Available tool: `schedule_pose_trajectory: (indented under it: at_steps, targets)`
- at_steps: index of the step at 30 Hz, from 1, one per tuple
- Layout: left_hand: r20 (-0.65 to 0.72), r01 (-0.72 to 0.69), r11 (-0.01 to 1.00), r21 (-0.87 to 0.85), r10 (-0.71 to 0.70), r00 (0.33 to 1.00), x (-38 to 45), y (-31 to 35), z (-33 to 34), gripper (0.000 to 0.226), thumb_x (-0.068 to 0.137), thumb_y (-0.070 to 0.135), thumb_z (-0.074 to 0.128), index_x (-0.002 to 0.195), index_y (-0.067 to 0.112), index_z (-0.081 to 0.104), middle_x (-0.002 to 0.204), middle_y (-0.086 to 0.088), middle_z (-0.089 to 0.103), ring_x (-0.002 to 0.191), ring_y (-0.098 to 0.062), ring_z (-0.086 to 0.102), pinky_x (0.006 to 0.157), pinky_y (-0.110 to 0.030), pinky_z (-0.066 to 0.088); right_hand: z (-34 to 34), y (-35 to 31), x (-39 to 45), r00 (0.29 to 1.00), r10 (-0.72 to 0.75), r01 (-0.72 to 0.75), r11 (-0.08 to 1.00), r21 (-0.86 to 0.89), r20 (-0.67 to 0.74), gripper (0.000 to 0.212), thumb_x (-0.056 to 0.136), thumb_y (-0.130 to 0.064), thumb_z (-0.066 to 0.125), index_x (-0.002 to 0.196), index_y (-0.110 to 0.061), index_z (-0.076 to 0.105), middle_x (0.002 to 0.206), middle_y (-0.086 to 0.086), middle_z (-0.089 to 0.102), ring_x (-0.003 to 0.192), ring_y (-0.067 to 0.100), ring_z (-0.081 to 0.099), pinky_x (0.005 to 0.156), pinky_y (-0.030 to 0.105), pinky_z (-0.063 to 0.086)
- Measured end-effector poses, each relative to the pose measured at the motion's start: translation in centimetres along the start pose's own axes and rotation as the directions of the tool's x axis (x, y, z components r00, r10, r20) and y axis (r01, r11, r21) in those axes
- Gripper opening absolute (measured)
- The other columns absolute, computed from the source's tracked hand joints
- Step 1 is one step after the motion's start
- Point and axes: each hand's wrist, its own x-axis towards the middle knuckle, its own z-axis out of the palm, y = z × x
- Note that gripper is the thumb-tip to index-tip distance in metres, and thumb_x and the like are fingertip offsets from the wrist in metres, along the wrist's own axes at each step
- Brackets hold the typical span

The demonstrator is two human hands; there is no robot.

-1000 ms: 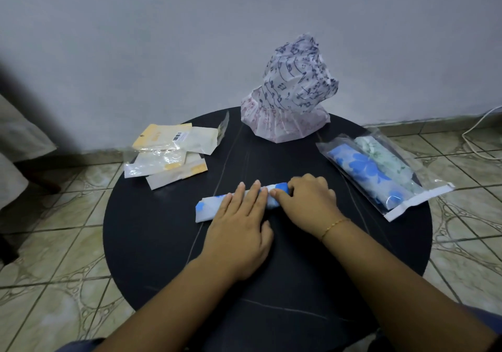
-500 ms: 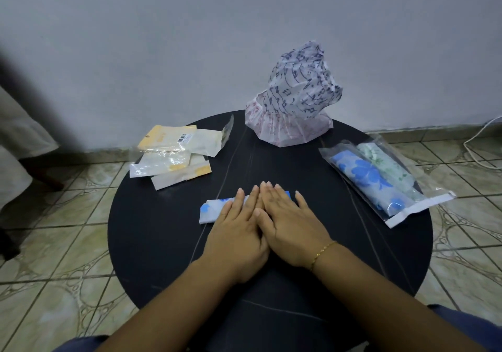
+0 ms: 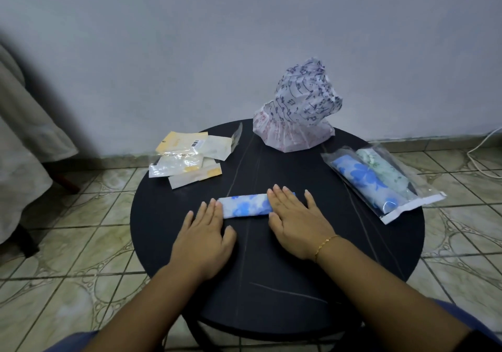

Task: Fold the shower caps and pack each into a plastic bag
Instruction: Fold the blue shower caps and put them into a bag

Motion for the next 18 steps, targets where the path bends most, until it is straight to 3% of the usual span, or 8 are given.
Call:
schedule_pose_trajectory:
  at_steps: [2, 5, 7, 10, 15, 18]
  targets:
    - [-0.157, 0.011, 1.0, -0.027, -0.015, 0.987, -0.1, 0.4, 0.2, 0.073, 0.086, 0.044, 0.006, 0.149, 0.012, -0.009, 0.157, -0.001, -0.014, 0.144, -0.013, -0.015, 0.115, -0.03, -0.011, 0.0, -0.2, -0.1, 1.0, 0.01, -0.01, 1.0, 0.007, -0.015, 0.055, 0.099, -0.034, 0.012, 0.149, -0.023, -0.006, 0.157, -0.009, -0.01, 0.142, 0.003, -0.012, 0.115, 0.04, -0.016]
    - [-0.338, -0.207, 0.978, 0.011, 0.199, 0.92, -0.2, 1.7, 0.1, 0.075, 0.078, 0.039, 0.015, 0.148, 0.013, 0.004, 0.154, 0.001, -0.005, 0.144, -0.019, -0.006, 0.115, -0.031, -0.006, 0.1, -0.5, -0.1, 0.999, 0.027, -0.026, 0.999, 0.028, -0.033, 0.055, 0.098, -0.033, 0.013, 0.149, -0.022, -0.004, 0.157, -0.009, -0.009, 0.142, 0.003, -0.012, 0.114, 0.041, -0.017]
    - [-0.254, -0.328, 0.944, 0.046, 0.328, 0.91, 0.3, 2.6, 0.4, 0.074, 0.078, 0.041, 0.008, 0.148, 0.019, -0.001, 0.153, 0.006, -0.014, 0.142, -0.014, -0.016, 0.116, -0.03, -0.008, 0.1, -0.8, 0.0, 0.998, 0.04, -0.038, 0.998, 0.046, -0.04, 0.056, 0.098, -0.031, 0.014, 0.15, -0.02, -0.003, 0.158, -0.007, -0.009, 0.143, 0.005, -0.012, 0.114, 0.042, -0.017]
    - [-0.093, -0.327, 0.945, -0.009, 0.325, 0.941, 1.0, 3.2, 1.1, 0.069, 0.082, 0.045, 0.001, 0.148, 0.026, -0.01, 0.154, 0.012, -0.019, 0.137, -0.001, -0.024, 0.116, -0.026, -0.012, -0.3, -1.3, 0.2, 0.997, 0.044, -0.039, 0.997, 0.072, -0.067, 0.055, 0.098, -0.032, 0.014, 0.15, -0.018, 0.001, 0.158, -0.003, -0.011, 0.143, 0.007, -0.013, 0.114, 0.041, -0.016]
    - [-0.008, -0.354, 0.935, -0.033, 0.354, 0.935, 0.9, 3.2, 0.7, 0.054, 0.101, 0.037, 0.019, 0.137, 0.028, -0.02, 0.141, 0.015, -0.026, 0.135, 0.0, -0.024, 0.116, -0.025, -0.011, 0.1, -3.0, 0.3, 0.988, -0.138, 0.143, 0.988, 0.065, -0.066, 0.054, 0.099, -0.031, 0.014, 0.15, -0.019, 0.001, 0.158, -0.004, -0.01, 0.143, 0.005, -0.013, 0.116, 0.035, -0.013]
    - [-0.014, -0.342, 0.937, -0.065, 0.342, 0.94, 0.9, 3.3, 0.6, 0.051, 0.101, 0.036, 0.018, 0.134, 0.03, -0.021, 0.141, 0.018, -0.024, 0.132, 0.003, -0.024, 0.114, -0.023, -0.012, 0.3, -2.5, 0.5, 0.99, -0.137, 0.138, 0.978, 0.155, -0.016, 0.053, 0.1, -0.028, 0.016, 0.15, -0.021, 0.0, 0.158, -0.006, -0.007, 0.142, 0.002, -0.01, 0.117, 0.029, -0.009]
